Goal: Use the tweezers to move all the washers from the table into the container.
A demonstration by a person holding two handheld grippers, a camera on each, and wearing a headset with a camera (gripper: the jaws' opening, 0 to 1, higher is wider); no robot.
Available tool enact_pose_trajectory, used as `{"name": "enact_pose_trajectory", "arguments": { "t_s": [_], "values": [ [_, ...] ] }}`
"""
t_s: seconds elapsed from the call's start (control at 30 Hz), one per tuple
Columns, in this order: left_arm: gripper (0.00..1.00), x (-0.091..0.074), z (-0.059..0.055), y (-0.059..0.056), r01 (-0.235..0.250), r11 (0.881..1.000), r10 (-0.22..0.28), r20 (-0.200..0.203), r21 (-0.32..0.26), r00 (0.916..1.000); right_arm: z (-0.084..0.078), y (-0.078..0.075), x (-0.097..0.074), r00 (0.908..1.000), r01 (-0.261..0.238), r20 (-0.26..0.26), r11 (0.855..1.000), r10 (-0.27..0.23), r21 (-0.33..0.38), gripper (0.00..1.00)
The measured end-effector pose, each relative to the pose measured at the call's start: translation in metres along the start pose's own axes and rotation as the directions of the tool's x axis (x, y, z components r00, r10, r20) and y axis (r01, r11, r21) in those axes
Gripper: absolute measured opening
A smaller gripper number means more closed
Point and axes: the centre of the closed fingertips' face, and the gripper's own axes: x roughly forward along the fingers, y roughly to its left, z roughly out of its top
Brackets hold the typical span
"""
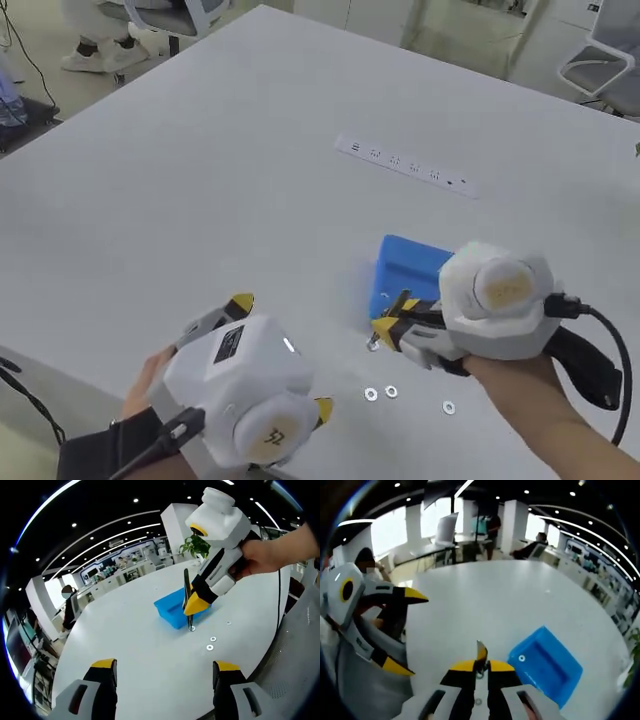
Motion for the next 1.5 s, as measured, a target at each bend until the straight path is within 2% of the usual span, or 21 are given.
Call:
{"name": "enact_pose_trajectory", "arguments": {
  "t_s": [0.1,0.33,0.63,0.7,0.73,0.9,0.97,1.03,1.17,1.33,1.5],
  "values": [
    [0.79,0.0,0.0,0.0,-0.002,1.0,0.002,-0.001,0.002,1.0,0.008,-0.005,-0.007,0.9997,0.005,0.025,1.0,-0.005,0.018,0.04],
    [0.79,0.0,0.0,0.0,0.0,1.0,0.0,0.004,0.0,1.0,0.02,-0.027,-0.021,0.9963,0.057,0.062,0.998,-0.059,0.037,0.04],
    [0.8,0.0,0.0,-0.001,0.006,1.0,-0.006,0.002,0.001,1.0,0.023,-0.056,-0.022,0.9887,0.115,0.086,0.989,-0.123,0.094,0.04],
    [0.8,0.0,0.0,-0.001,0.007,1.0,-0.007,0.0,0.001,1.0,0.022,-0.066,-0.019,0.9848,0.137,0.092,0.985,-0.147,0.106,0.04],
    [0.8,0.0,0.0,-0.001,0.008,1.0,-0.008,0.0,0.001,1.0,0.02,-0.076,-0.016,0.9805,0.172,0.081,0.981,-0.179,0.092,0.04],
    [0.79,0.0,-0.001,-0.002,0.009,1.0,-0.009,-0.004,0.002,1.0,0.015,-0.089,-0.001,0.9815,0.174,0.06,0.978,-0.182,0.111,0.05],
    [0.79,0.0,-0.001,-0.001,0.007,1.0,-0.007,-0.004,0.001,1.0,0.008,-0.092,0.006,0.9817,0.175,0.053,0.976,-0.183,0.128,0.05],
    [0.79,0.0,-0.002,0.0,0.006,1.0,-0.006,-0.007,-0.003,1.0,-0.001,-0.098,0.016,0.9807,0.19,0.022,0.974,-0.194,0.126,0.05],
    [0.79,0.001,-0.003,0.0,0.007,1.0,-0.007,-0.014,0.0,0.9999,-0.01,-0.093,0.031,0.9848,0.171,0.003,0.971,-0.174,0.166,0.05],
    [0.79,0.001,-0.004,-0.001,0.009,1.0,-0.009,-0.017,0.008,0.9998,-0.021,-0.098,0.04,0.9816,0.191,-0.032,0.969,-0.188,0.155,0.05],
    [0.78,0.002,-0.004,-0.001,0.013,1.0,-0.013,-0.018,0.007,0.9998,-0.025,-0.102,0.047,0.9785,0.206,-0.047,0.966,-0.201,0.158,0.05]
  ]
}}
